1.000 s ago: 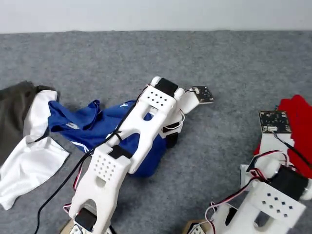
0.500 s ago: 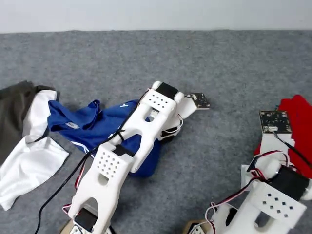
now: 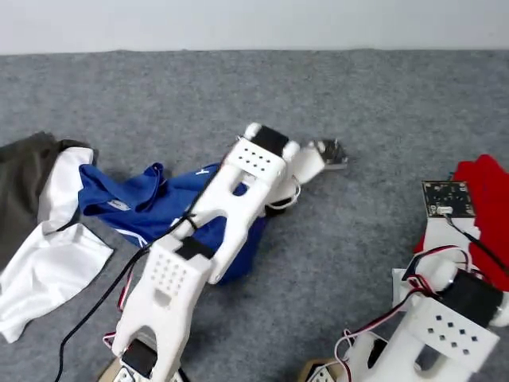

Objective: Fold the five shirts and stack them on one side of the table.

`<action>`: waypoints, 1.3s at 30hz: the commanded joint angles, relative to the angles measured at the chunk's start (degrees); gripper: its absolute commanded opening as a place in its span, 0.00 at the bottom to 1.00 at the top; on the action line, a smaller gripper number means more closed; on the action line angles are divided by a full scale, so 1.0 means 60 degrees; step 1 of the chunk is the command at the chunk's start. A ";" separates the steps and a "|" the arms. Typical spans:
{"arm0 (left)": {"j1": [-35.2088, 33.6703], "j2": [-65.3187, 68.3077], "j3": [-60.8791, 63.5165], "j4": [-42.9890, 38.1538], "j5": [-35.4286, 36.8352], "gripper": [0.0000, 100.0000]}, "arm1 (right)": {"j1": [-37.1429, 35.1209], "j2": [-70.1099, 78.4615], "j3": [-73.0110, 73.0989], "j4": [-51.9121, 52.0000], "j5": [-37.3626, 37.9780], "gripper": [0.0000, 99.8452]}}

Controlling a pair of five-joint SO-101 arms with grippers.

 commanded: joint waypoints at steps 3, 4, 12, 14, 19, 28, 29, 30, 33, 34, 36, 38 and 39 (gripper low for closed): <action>-0.0586 -0.3297 -0.0081 0.0249 0.0498 0.01 | -0.0095 -0.0081 -0.0088 0.0007 0.0073 0.01; -0.0733 -0.3795 0.0095 0.0249 0.0498 0.01 | -0.0110 -0.0066 -0.0088 -0.0037 0.0073 0.01; -0.1934 -0.8029 0.2908 0.0234 0.0894 0.01 | -0.0125 -0.0022 -0.0088 -0.0755 0.0073 0.01; -0.2271 -0.9084 0.3495 0.0234 0.0894 0.01 | -0.0198 -0.0022 -0.0088 -0.0886 0.0073 0.01; -0.3985 -1.1223 0.4520 0.0220 0.0908 0.01 | -0.1722 -0.0022 -0.0117 -0.1092 0.0029 0.01; -0.8879 -1.3143 0.5253 0.0220 0.0894 0.01 | -0.4886 0.0491 -0.0088 -0.2425 0.0000 0.01; -0.9260 -1.3245 0.5385 0.0220 0.0894 0.01 | -0.5121 0.0784 -0.0103 -0.2527 0.0000 0.01; -0.9641 -1.3333 0.5516 0.0220 0.0894 0.01 | -0.5326 0.1106 -0.0103 -0.2645 0.0000 0.01; -1.0667 -1.3524 0.5912 0.0205 0.0894 0.01 | -0.5956 0.2103 -0.0176 -0.3084 0.0000 0.01; -1.0930 -1.3553 0.6073 0.0205 0.0894 0.01 | -0.6205 0.2425 -0.0293 -0.3216 0.0000 0.01; -1.1414 -1.3538 0.6410 0.0176 0.0894 0.01 | -0.6762 0.3070 -0.0645 -0.3524 -0.0015 0.01; -1.2029 -1.3524 0.6879 -0.0088 0.0894 0.01 | -0.7289 0.3773 -0.1070 -0.3817 -0.0015 0.01; -1.2381 -1.3524 0.7143 -0.0264 0.0894 0.01 | -0.7538 0.4168 -0.1289 -0.3963 -0.0015 0.01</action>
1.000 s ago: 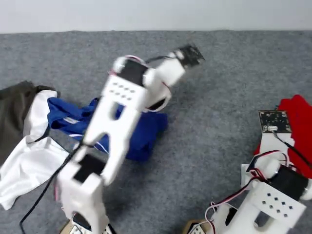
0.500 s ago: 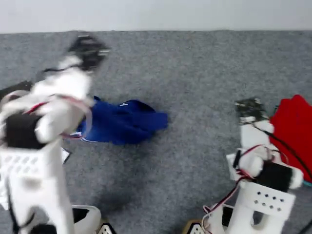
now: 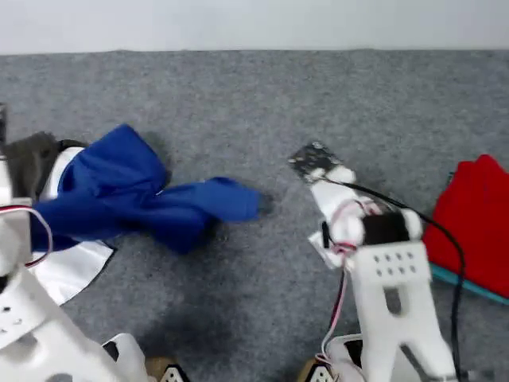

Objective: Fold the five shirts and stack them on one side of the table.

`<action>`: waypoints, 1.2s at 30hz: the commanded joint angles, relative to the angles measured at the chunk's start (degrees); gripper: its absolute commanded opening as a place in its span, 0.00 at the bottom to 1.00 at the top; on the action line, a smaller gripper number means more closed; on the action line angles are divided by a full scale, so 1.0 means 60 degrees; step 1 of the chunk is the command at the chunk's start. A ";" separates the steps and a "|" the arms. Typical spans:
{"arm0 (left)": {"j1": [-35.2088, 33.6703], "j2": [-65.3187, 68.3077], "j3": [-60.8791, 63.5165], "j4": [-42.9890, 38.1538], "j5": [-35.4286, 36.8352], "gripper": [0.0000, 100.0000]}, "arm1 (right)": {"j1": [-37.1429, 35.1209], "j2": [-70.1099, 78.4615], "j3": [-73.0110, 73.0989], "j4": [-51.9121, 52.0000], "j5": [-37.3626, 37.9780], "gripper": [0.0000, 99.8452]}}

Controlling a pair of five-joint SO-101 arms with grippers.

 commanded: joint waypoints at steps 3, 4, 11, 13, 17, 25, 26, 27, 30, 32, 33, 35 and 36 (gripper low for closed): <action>-0.1919 -0.0176 0.1165 -0.0982 0.0059 0.01 | -0.1311 0.2132 -0.1832 -0.0711 -0.0015 0.01; -0.2212 -0.0176 0.1458 -0.1216 0.0059 0.01 | -0.1487 0.2601 -0.2168 -0.0711 -0.0015 0.01; -0.3209 -0.0205 0.3099 -0.2110 0.0059 0.01 | -0.2703 0.5487 -0.5231 0.0168 -0.0864 0.03; -0.3282 -0.0220 0.3319 -0.2139 0.0059 0.01 | -0.3114 0.6234 -0.6139 0.0755 -0.0879 0.09; -0.3297 -0.0220 0.3509 -0.2154 0.0059 0.01 | -0.3978 0.7568 -0.7751 0.2044 -0.0982 0.19; -0.3238 -0.0220 0.3509 -0.2168 0.0059 0.01 | -0.5663 0.9311 -0.9773 0.3744 -0.1436 0.19; -0.3238 -0.0205 0.3509 -0.2168 0.0059 0.01 | -0.5810 0.9458 -0.9832 0.3744 -0.1436 0.19; -0.3238 -0.0190 0.3509 -0.2168 0.0059 0.01 | -0.5941 0.9575 -0.9846 0.3744 -0.1451 0.19; -0.3238 -0.0176 0.3509 -0.2168 0.0059 0.01 | -0.6410 0.9839 -0.9905 0.3685 -0.1451 0.19; -0.3238 -0.0176 0.3509 -0.2168 0.0059 0.01 | -0.6733 0.9971 -1.0007 0.3685 -0.1451 0.19; -0.3238 -0.0176 0.3509 -0.2168 0.0059 0.01 | -0.6850 1.0029 -1.0022 0.3670 -0.1451 0.19; -0.3238 -0.0161 0.3509 -0.2168 0.0059 0.01 | -0.7026 1.0205 -1.0066 0.3568 -0.1451 0.19; -0.3238 -0.0161 0.3509 -0.2168 0.0059 0.01 | -0.7070 1.0322 -1.0066 0.3495 -0.1451 0.19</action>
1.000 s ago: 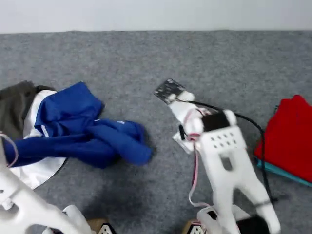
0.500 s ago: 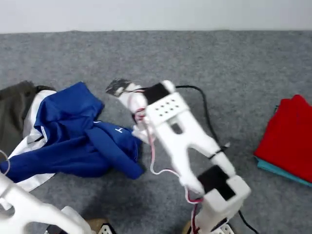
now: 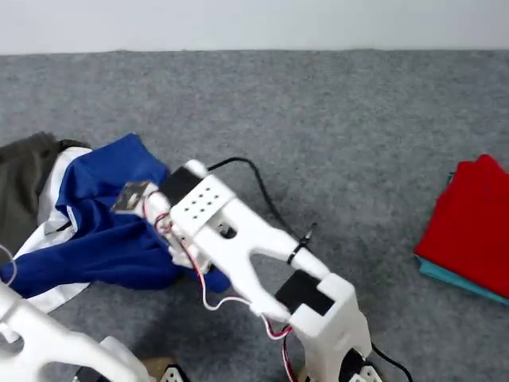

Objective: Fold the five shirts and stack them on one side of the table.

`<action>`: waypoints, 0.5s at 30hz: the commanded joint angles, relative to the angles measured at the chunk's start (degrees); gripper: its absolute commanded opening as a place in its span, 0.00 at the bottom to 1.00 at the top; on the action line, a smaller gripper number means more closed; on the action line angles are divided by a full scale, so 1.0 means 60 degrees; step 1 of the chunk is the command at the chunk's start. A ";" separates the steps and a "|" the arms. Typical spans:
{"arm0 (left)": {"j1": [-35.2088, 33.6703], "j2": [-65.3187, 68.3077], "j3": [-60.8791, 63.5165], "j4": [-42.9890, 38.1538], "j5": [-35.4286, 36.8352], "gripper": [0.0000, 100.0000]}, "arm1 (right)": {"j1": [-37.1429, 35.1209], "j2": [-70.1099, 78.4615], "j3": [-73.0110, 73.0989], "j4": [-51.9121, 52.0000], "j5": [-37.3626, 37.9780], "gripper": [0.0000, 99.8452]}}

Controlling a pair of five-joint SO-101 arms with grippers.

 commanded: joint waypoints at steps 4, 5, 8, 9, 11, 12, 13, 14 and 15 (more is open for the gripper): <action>0.0015 -0.0176 0.0037 -0.0278 0.0059 0.01 | -0.0520 0.0623 -0.0703 -0.0418 -0.0103 0.19; 0.0015 -0.0190 0.0110 -0.0293 0.0059 0.01 | -0.0593 0.0799 -0.0703 -0.0549 -0.0103 0.19; -0.0015 -0.0220 0.0447 -0.0513 0.0059 0.01 | -0.0652 0.1311 -0.0703 -0.0901 -0.0103 0.18; -0.0044 -0.0220 0.0535 -0.0571 0.0059 0.01 | -0.0637 0.1458 -0.0703 -0.1018 -0.0103 0.16; -0.0044 -0.0220 0.0623 -0.0630 0.0059 0.01 | -0.0579 0.1619 -0.0733 -0.1106 -0.0015 0.08; -0.0044 -0.0220 0.0652 -0.0630 0.0059 0.01 | -0.0535 0.1634 -0.0864 -0.1048 0.0000 0.01; -0.0044 -0.0220 0.0667 -0.0630 0.0059 0.01 | -0.0432 0.1634 -0.0982 -0.0945 0.0044 0.00; -0.0044 -0.0220 0.0667 -0.0630 0.0059 0.01 | -0.0286 0.1634 -0.1143 -0.0784 0.0147 0.03; -0.0029 -0.0220 0.0667 -0.0645 0.0059 0.01 | -0.0125 0.1619 -0.1377 -0.0608 0.0278 0.02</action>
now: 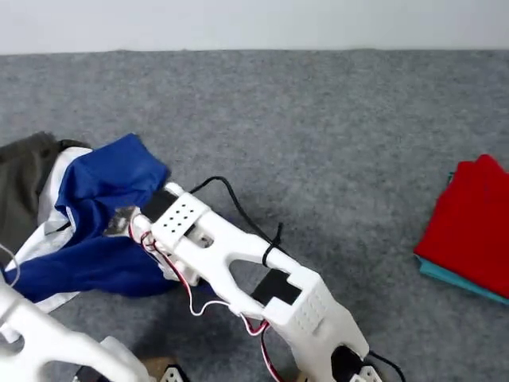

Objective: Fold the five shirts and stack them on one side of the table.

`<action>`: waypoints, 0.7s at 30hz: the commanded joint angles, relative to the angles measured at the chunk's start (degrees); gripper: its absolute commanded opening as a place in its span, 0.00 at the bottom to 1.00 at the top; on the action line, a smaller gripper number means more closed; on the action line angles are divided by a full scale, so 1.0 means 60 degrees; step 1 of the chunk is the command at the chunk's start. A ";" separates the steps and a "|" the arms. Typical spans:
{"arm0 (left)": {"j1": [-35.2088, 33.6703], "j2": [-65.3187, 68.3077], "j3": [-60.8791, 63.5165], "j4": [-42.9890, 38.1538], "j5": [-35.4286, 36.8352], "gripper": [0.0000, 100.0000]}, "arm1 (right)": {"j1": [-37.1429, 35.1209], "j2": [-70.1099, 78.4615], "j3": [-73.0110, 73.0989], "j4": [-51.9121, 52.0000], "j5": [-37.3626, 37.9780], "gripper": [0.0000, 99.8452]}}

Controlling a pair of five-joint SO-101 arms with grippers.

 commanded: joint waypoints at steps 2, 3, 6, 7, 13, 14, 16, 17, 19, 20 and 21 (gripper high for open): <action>-0.0015 -0.0220 -0.0022 -0.0352 0.0059 0.01 | 0.0857 -0.0139 -0.1553 0.0725 0.0571 0.01; 0.0000 -0.0220 -0.0022 -0.0352 0.0059 0.01 | 0.1150 -0.0139 -0.2022 0.0974 0.0703 0.01; 0.0029 -0.0220 -0.0037 -0.0352 0.0059 0.01 | 0.2176 -0.0125 -0.3590 0.1311 0.1187 0.01; 0.0029 -0.0220 -0.0037 -0.0352 0.0059 0.01 | 0.2542 -0.0110 -0.4103 0.1253 0.1421 0.01; 0.0044 -0.0220 -0.0022 -0.0484 0.0059 0.01 | 0.4168 0.0608 -0.6271 -0.0886 0.3033 0.01; 0.0044 -0.0220 -0.0022 -0.0484 0.0059 0.01 | 0.4330 0.0828 -0.6491 -0.1414 0.3282 0.01; 0.0044 -0.0220 -0.0022 -0.0484 0.0044 0.01 | 0.4623 0.1326 -0.6872 -0.2557 0.3736 0.01; 0.0044 -0.0220 -0.0022 -0.0484 0.0044 0.01 | 0.4711 0.1575 -0.7077 -0.3158 0.3883 0.01; 0.0044 -0.0220 -0.0022 -0.0484 0.0015 0.01 | 0.4857 0.2088 -0.7487 -0.4300 0.3912 0.01; 0.0044 -0.0220 -0.0022 -0.0484 0.0015 0.01 | 0.4886 0.2337 -0.7692 -0.4755 0.3912 0.01; 0.0029 -0.0220 -0.0022 -0.0484 0.0015 0.01 | 0.4901 0.2571 -0.7912 -0.5179 0.3927 0.01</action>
